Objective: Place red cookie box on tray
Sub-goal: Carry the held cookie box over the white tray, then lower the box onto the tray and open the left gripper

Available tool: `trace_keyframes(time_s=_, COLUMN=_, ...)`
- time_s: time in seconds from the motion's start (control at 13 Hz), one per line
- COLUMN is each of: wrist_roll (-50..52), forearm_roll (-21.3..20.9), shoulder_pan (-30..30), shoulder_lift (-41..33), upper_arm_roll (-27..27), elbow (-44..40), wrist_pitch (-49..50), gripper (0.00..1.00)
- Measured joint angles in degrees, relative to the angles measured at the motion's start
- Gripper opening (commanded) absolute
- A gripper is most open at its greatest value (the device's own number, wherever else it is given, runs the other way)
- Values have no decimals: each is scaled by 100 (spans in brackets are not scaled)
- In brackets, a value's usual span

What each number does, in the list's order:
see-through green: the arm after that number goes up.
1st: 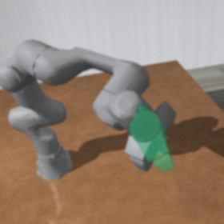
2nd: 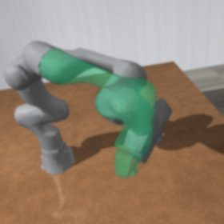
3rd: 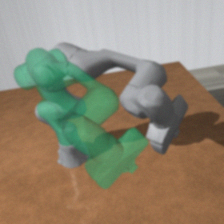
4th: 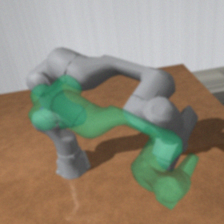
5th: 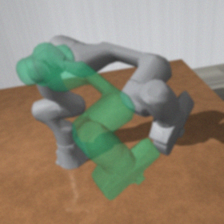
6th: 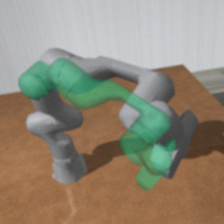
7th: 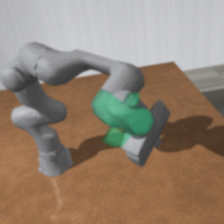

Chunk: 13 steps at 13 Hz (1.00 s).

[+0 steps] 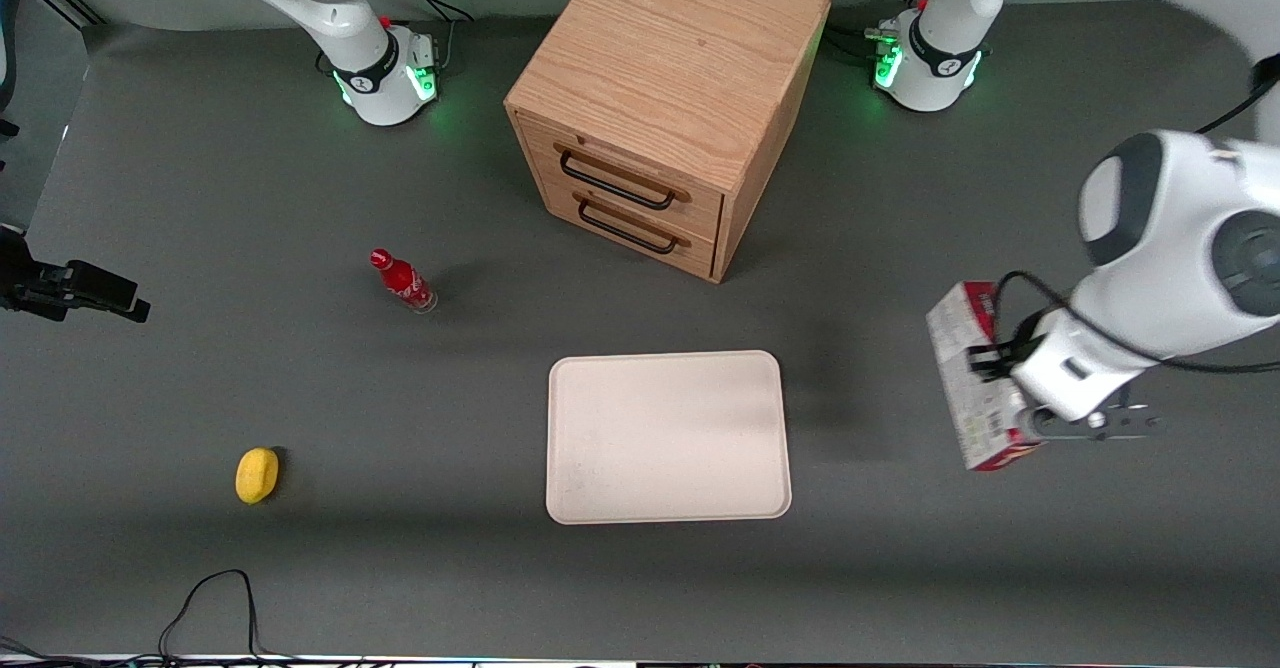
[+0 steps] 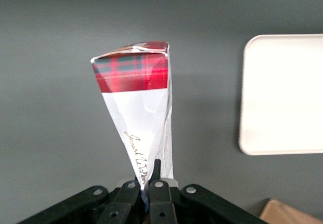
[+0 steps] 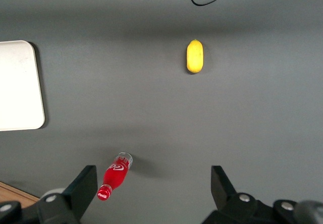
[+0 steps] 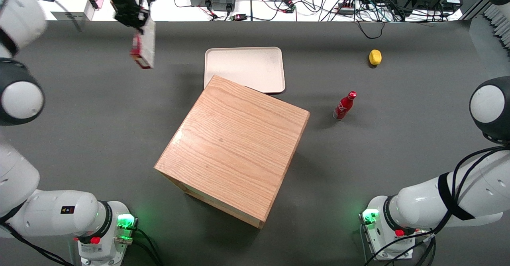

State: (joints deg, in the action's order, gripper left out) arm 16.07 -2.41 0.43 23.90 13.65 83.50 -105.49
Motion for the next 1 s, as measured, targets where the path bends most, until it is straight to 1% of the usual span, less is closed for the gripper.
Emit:
trace_keyframes(time_s=0.23, wrist_roll=890, forearm_roll=-9, shoulder_pan=618, shoulder_lift=960, upper_arm_roll=10, elbow=-777, wrist_pitch=-133, gripper=0)
trace_keyframes(time_s=0.38, wrist_roll=1231, forearm_roll=-111, shoulder_pan=1016, shoulder_lift=1574, upper_arm_roll=-4, elbow=-1175, wrist_pitch=-533, gripper=0)
trace_keyframes(time_s=0.62, wrist_roll=1460, forearm_roll=-166, shoulder_pan=1499, shoulder_lift=2275, upper_arm_roll=-121, elbow=-1569, wrist_pitch=-929, gripper=0)
trace_keyframes(time_s=0.85, wrist_roll=1531, forearm_roll=-171, shoulder_pan=1875, shoulder_lift=2735, upper_arm_roll=-359, elbow=-1850, wrist_pitch=-1126, gripper=0)
trace_keyframes(time_s=0.92, wrist_roll=1534, forearm_roll=-170, shoulder_pan=1939, shoulder_lift=2820, upper_arm_roll=-405, elbow=-1903, wrist_pitch=-1138, gripper=51)
trace_keyframes(time_s=1.0, wrist_roll=1534, forearm_roll=-171, shoulder_pan=1961, shoulder_lift=2842, upper_arm_roll=-424, elbow=-1957, wrist_pitch=-1099, gripper=100)
